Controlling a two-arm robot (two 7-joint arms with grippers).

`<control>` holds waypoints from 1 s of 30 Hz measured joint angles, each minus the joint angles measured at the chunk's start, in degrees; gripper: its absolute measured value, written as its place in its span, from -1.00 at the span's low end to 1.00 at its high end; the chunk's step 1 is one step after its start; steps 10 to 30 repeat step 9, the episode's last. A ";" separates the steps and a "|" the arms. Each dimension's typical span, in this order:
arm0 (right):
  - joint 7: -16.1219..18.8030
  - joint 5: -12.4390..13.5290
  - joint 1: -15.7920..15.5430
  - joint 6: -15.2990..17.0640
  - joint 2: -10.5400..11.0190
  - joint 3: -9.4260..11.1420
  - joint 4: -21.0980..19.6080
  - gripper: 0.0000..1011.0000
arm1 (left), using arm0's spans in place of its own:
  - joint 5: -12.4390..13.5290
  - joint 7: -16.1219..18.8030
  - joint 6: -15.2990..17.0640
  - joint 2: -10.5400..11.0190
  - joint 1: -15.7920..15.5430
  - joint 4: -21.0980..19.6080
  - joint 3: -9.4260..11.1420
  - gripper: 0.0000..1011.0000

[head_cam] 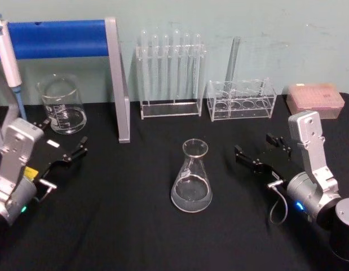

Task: Grasp the erlenmeyer flask with one hand, shake it three times, then place it back.

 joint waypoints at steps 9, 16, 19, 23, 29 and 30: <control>0.00 0.02 0.00 0.00 0.00 0.00 0.00 0.98 | 0.00 0.00 0.00 0.00 0.00 0.00 0.00 0.98; 0.00 0.02 0.00 0.00 0.00 0.00 0.00 0.98 | 0.00 0.00 0.00 0.00 0.00 0.00 0.00 0.98; 0.00 0.02 0.00 0.00 0.00 0.00 0.00 0.98 | 0.00 0.00 0.00 0.00 0.00 0.00 0.00 0.98; 0.00 0.02 0.00 0.00 0.00 0.00 0.00 0.98 | 0.00 0.00 0.00 0.00 0.00 0.00 0.00 0.98; 0.00 0.02 0.00 0.00 0.00 0.00 0.00 0.98 | 0.00 0.00 0.00 0.00 0.00 0.00 0.00 0.98; 0.00 0.02 0.00 0.00 0.00 0.00 0.00 0.98 | 0.00 0.00 0.00 0.00 0.00 0.00 0.00 0.98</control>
